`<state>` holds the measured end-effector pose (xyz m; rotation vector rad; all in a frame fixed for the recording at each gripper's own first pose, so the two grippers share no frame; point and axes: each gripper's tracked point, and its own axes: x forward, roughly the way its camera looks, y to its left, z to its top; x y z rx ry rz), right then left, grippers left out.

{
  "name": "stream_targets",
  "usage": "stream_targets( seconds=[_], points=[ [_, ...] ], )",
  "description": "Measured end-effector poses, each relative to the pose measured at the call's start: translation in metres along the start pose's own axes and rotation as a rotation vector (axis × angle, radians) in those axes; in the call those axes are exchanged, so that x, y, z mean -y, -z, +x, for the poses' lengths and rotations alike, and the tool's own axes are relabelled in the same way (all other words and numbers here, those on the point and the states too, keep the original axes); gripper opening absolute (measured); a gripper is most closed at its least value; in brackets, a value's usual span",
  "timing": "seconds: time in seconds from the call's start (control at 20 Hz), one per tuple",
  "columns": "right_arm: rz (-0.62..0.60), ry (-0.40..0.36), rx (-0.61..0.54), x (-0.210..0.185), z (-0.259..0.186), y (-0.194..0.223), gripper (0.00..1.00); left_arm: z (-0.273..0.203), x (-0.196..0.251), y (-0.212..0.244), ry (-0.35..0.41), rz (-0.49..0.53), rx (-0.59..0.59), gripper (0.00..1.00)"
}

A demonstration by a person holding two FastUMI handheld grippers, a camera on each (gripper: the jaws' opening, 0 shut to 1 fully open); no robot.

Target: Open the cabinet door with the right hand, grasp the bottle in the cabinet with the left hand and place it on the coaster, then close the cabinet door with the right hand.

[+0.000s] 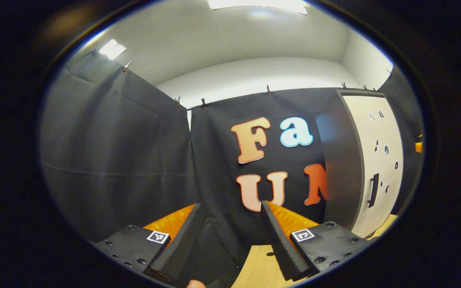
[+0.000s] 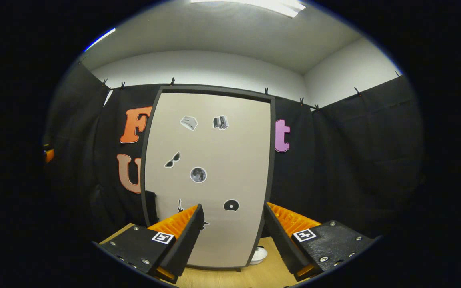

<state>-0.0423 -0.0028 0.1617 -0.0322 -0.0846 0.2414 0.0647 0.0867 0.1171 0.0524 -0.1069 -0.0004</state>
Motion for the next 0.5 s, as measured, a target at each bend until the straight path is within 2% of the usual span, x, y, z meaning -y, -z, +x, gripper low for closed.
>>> stream_targets(
  seconds=[0.15,0.5],
  points=[
    [0.013,0.004,0.009,0.003,-0.013,-0.007,0.92,0.0,0.012,0.002,0.049,-0.065,-0.013,0.95],
    [0.025,0.005,0.013,0.004,-0.029,-0.008,0.92,-0.004,0.01,-0.003,0.075,-0.11,-0.024,0.95]
  ],
)
